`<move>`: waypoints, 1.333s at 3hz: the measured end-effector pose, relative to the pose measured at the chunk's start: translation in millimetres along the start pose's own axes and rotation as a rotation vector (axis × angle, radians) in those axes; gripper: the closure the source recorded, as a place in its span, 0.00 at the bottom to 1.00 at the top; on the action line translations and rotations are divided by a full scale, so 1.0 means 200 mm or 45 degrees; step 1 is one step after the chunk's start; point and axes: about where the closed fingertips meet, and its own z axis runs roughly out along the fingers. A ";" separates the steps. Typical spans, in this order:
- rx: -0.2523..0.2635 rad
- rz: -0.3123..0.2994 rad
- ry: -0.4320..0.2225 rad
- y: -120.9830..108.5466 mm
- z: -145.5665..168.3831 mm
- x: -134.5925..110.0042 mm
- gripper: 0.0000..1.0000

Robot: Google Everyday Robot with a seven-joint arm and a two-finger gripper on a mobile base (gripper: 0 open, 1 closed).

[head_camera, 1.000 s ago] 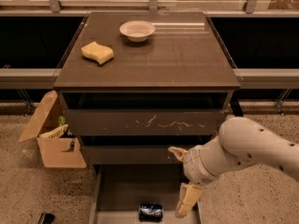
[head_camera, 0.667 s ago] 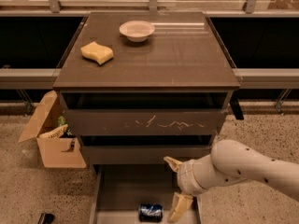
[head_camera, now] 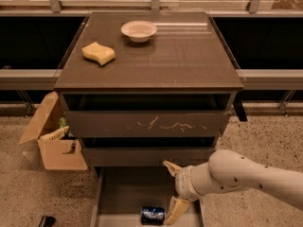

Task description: Pick pepsi can from bottom drawer and place on counter

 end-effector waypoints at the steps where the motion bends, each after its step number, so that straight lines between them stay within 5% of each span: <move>1: -0.029 -0.051 -0.046 -0.02 0.10 0.07 0.00; 4: -0.098 -0.063 -0.089 -0.06 0.56 0.56 0.00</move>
Offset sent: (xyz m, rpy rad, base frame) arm 0.0339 -0.0196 -0.1389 0.0965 -0.0130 0.1238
